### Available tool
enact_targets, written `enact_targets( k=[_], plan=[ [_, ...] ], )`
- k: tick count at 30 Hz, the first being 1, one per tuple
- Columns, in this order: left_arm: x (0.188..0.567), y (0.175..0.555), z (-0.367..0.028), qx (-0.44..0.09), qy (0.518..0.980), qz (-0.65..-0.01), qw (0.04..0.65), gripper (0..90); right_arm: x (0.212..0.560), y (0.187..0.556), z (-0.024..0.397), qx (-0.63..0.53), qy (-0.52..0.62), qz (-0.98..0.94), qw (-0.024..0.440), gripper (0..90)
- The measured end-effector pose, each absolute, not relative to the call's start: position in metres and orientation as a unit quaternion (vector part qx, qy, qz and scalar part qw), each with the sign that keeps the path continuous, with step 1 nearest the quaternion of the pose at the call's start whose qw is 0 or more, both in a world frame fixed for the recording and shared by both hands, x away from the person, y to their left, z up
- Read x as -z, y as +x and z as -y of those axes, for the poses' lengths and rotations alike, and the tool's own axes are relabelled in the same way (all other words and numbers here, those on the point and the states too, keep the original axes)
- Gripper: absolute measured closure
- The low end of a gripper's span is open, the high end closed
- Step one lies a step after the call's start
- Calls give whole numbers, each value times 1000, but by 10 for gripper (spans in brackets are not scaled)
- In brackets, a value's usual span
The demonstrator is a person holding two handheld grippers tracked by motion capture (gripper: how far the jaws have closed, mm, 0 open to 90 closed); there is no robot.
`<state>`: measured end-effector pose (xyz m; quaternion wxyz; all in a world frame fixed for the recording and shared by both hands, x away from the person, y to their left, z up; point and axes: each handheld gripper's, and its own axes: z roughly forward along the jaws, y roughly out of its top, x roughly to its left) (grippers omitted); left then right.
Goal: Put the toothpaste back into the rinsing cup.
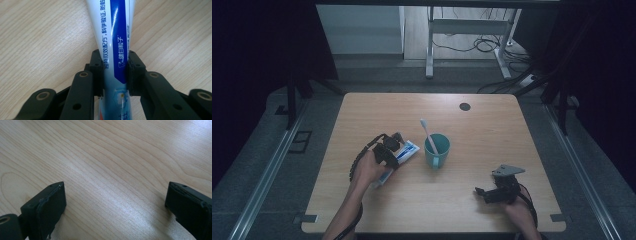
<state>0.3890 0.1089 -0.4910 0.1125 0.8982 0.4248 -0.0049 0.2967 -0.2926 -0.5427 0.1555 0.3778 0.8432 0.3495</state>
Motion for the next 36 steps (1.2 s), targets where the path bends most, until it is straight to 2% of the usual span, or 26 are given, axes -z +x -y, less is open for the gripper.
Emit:
enact_targets(
  k=[10, 19, 36],
  plan=[
    [475, 380, -108, 1, 897, -415, 154, 714, 543, 297, 293, -349, 378, -843, 156, 32],
    [466, 372, -109, -15, 898, -406, 167, 715, 543, 297, 293, -349, 378, -843, 155, 32],
    [447, 356, -125, -42, 888, -395, 230, 715, 543, 297, 293, -349, 378, -843, 156, 33]
  ],
)
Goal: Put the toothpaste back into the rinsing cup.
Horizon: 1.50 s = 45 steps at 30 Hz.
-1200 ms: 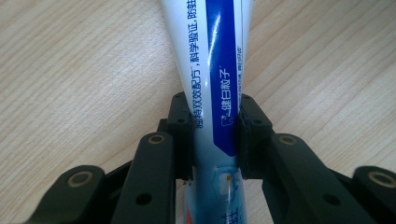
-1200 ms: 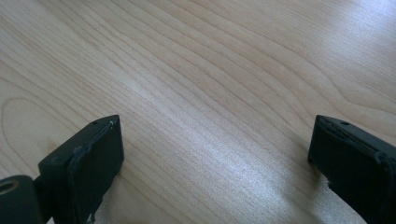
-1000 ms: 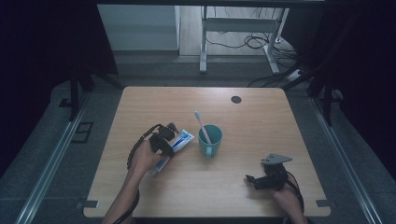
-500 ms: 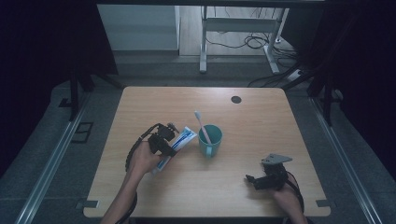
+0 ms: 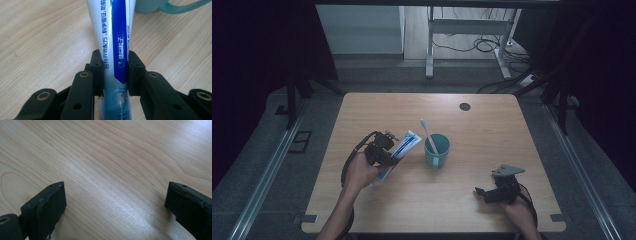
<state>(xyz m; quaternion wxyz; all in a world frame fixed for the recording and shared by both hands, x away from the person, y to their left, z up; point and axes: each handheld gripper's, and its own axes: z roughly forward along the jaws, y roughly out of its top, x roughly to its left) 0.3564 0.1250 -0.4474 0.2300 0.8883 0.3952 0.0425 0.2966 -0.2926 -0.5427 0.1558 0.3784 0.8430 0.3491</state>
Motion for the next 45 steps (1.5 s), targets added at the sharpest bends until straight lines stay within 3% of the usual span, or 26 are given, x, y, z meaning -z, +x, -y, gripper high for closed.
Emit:
enact_targets(
  k=[19, 45],
  plan=[
    [432, 335, -136, -77, 871, -356, 329, 716, 543, 297, 293, -350, 376, -843, 157, 32],
    [404, 329, -112, -82, 845, -324, 417, 717, 543, 297, 293, -350, 378, -843, 155, 32]
  ],
)
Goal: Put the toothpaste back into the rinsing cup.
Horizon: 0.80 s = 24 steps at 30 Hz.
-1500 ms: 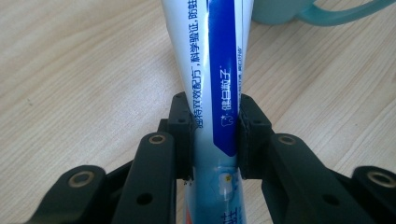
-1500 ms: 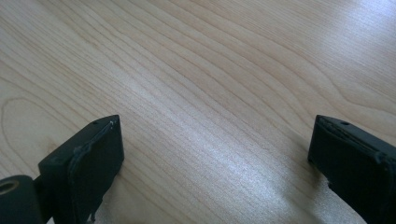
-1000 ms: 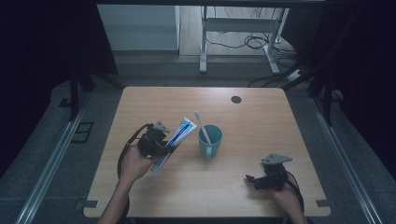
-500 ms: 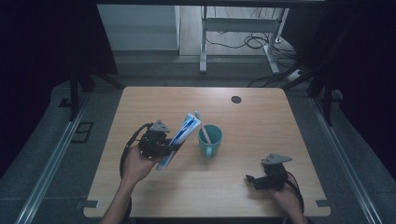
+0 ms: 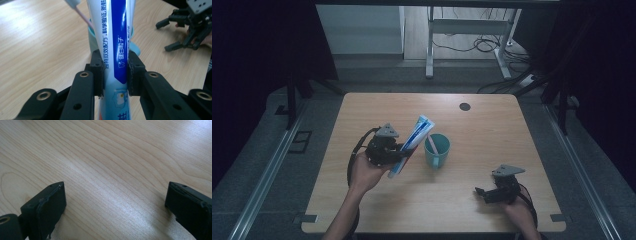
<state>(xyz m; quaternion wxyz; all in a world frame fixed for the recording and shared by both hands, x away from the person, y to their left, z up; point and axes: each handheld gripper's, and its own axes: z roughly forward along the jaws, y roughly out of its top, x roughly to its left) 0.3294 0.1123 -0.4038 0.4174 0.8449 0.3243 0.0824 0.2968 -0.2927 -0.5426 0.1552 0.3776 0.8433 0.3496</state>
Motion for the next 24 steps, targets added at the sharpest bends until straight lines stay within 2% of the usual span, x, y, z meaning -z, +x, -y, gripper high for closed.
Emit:
enact_targets(
  k=[24],
  plan=[
    [395, 349, -76, -93, 829, -317, 450, 719, 543, 297, 293, -350, 378, -843, 156, 32]
  ],
)
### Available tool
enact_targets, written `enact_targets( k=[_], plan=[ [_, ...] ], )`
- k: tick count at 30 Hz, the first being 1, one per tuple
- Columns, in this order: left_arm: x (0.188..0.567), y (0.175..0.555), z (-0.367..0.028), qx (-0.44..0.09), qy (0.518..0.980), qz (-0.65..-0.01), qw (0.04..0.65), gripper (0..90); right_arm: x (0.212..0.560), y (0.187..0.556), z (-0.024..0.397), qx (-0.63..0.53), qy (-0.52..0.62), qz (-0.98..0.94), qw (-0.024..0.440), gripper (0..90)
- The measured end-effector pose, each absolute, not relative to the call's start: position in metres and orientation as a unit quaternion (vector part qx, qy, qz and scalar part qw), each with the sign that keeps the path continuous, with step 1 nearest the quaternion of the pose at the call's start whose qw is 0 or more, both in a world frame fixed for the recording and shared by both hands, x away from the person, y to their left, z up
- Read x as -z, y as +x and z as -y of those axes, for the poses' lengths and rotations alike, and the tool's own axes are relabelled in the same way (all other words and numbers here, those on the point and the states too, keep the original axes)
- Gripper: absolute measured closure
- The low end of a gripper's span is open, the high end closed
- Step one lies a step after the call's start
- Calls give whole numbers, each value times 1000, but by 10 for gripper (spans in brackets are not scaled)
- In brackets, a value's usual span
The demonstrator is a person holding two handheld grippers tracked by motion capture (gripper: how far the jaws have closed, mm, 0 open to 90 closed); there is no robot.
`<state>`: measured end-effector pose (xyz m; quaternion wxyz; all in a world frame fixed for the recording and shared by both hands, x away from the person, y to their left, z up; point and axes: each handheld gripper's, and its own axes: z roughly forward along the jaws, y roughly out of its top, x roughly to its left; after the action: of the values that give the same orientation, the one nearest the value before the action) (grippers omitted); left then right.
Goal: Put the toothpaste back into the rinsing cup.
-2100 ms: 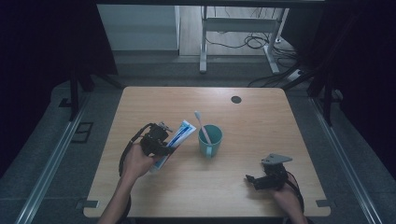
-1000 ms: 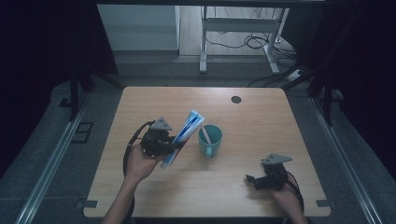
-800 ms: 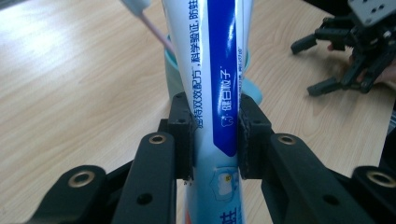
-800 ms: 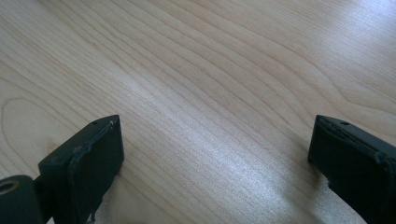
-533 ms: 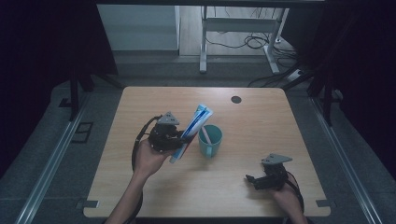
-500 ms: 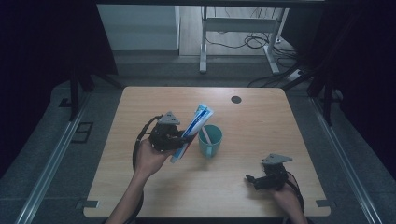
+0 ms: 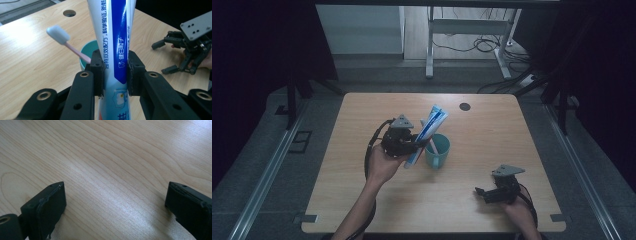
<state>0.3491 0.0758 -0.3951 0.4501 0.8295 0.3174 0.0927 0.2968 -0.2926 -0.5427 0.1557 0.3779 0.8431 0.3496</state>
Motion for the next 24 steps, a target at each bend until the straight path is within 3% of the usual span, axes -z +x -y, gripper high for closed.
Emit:
enact_targets(
  k=[24],
  plan=[
    [391, 369, -46, -102, 806, -320, 488, 722, 543, 297, 293, -350, 377, -843, 157, 34]
  ],
)
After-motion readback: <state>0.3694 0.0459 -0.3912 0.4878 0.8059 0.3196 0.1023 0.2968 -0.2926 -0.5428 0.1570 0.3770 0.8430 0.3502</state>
